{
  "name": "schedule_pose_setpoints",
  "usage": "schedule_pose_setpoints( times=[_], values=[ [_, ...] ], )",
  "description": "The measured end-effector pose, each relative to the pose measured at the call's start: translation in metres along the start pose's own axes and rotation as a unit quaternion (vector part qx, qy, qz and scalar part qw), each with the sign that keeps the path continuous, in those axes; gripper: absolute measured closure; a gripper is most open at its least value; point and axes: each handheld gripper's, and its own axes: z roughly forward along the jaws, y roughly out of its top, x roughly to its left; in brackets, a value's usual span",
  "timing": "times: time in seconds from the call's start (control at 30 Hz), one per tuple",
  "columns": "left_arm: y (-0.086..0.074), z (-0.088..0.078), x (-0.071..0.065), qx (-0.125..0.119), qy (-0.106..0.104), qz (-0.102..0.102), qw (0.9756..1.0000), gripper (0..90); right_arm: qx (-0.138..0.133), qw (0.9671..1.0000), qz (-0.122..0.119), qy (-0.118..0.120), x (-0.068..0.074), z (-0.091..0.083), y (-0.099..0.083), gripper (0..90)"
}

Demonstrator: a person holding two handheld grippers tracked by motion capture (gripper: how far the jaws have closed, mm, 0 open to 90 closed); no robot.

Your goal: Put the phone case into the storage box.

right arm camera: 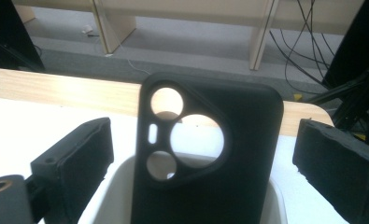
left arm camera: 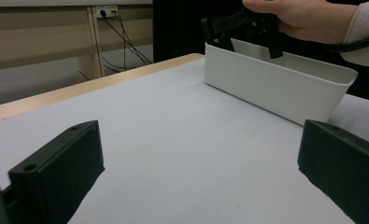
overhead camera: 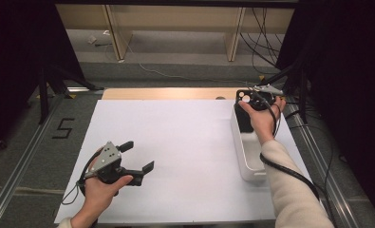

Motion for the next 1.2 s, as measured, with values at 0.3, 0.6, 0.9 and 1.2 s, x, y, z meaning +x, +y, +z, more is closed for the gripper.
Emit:
schedule_pose_setpoints(
  times=[0.3,0.6,0.9,1.2],
  values=[
    [-0.001,0.000,0.001,0.002,0.002,-0.001,1.0000,0.0,-0.004,0.9999,-0.002,0.009,0.005,-0.013,-0.001,13.5],
    [-0.001,0.001,0.001,0.003,0.003,0.000,1.0000,0.0,-0.012,0.9996,-0.003,0.025,0.007,-0.025,-0.007,16.8],
    [-0.001,0.001,0.001,0.005,0.003,0.001,1.0000,0.0,-0.017,0.9991,-0.006,0.037,0.007,-0.038,-0.010,18.9],
    [-0.001,0.001,0.001,0.005,0.003,0.000,1.0000,0.0,-0.016,0.9982,-0.010,0.057,0.011,-0.048,-0.011,19.6]
  ],
)
